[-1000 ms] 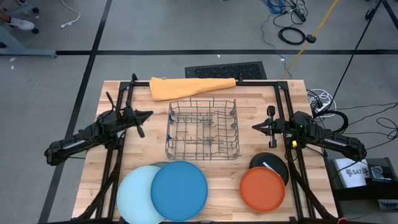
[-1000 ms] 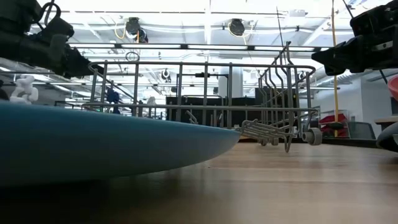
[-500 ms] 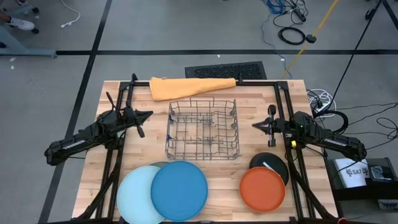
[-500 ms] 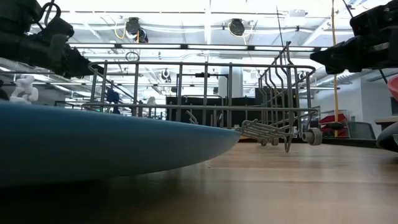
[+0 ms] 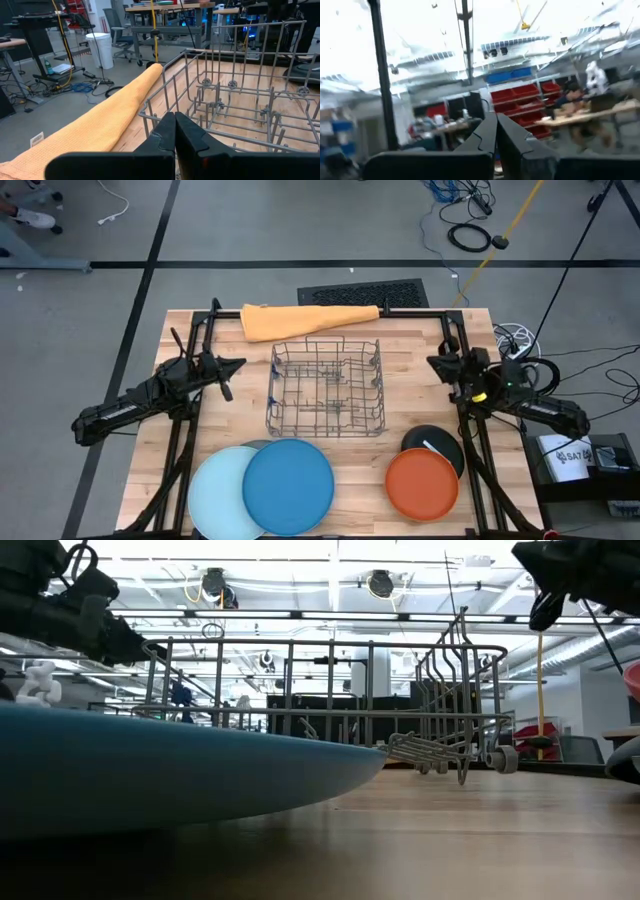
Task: Sort dishes
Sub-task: Put the blue plate in the dish rack
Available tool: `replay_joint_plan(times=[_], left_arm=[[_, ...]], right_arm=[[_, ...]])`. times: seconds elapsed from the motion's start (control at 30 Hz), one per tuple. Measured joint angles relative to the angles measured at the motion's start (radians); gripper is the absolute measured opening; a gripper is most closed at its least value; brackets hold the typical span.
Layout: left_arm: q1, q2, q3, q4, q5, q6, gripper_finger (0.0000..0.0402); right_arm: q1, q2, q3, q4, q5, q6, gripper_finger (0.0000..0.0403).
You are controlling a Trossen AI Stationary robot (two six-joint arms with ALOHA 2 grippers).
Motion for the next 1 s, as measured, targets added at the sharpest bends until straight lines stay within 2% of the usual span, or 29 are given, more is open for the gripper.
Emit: replay_joint_plan(times=[0.1, 0.2, 0.3, 0.37, 0.63, 0.83, 1.0], left_arm=[[0.0, 0.0, 0.0, 0.0, 0.0, 0.0, 0.0], [0.0, 0.0, 0.0, 0.0, 0.0, 0.0, 0.0], [0.0, 0.0, 0.0, 0.0, 0.0, 0.0, 0.0], [0.0, 0.0, 0.0, 0.0, 0.0, 0.0, 0.0], [0.0, 0.0, 0.0, 0.0, 0.0, 0.0, 0.0], [0.0, 0.0, 0.0, -0.001, 0.0, 0.0, 0.0], [0.0, 0.0, 0.0, -0.001, 0.0, 0.0, 0.0]], right_arm=[[0.0, 0.048, 0.046, -0.005, 0.008, 0.036, 0.0006], [0.0, 0.149, 0.116, -0.012, 0.009, 0.001, 0.0006], [0.0, 0.311, 0.2, -0.054, 0.09, -0.135, 0.0006], [-0.001, 0.422, 0.262, -0.082, 0.139, -0.153, 0.0006], [0.031, 0.806, 0.554, -0.02, 0.099, -0.175, 0.0006], [0.075, 1.064, 0.894, -0.274, -0.149, -0.194, 0.0006], [0.151, 1.239, 1.196, -0.627, -0.247, -0.233, 0.0006]])
